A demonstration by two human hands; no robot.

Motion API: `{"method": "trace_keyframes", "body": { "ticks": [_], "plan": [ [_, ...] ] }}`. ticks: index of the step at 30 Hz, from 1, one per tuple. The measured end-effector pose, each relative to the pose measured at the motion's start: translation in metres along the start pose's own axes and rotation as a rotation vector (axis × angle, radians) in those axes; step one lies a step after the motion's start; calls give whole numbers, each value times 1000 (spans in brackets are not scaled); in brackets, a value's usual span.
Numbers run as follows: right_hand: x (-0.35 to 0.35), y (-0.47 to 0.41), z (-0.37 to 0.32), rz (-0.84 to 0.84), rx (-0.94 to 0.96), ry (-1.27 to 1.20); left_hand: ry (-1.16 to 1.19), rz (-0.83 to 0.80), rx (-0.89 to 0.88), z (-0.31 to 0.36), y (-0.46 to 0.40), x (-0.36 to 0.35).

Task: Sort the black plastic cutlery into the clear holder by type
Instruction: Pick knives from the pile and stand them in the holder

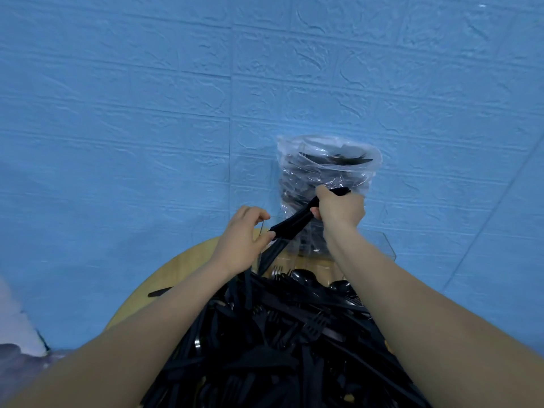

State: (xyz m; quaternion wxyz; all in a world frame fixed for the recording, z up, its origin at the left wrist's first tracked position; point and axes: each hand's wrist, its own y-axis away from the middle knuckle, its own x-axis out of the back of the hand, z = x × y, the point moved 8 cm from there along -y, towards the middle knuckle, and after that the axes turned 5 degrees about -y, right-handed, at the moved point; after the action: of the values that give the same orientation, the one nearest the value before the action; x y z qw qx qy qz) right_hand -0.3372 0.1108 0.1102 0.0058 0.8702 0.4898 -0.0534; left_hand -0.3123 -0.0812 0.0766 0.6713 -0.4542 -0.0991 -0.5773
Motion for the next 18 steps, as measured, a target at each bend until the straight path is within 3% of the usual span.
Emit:
{"method": "trace_keyframes", "body": {
  "ticks": [4,10,13,18],
  "plan": [
    [-7,5,2,5,4,36,-20,-38,15,8,-14,-9],
    [-6,6,5,-2,-20,37,-315,-236,14,21,-28,-36],
    [-5,7,5,-30,-56,8,-300,-258,38,23,-31,-38],
    [-17,4,8,-259,-146,-97,-250,-265,59,19,-34,-36]
  ]
}}
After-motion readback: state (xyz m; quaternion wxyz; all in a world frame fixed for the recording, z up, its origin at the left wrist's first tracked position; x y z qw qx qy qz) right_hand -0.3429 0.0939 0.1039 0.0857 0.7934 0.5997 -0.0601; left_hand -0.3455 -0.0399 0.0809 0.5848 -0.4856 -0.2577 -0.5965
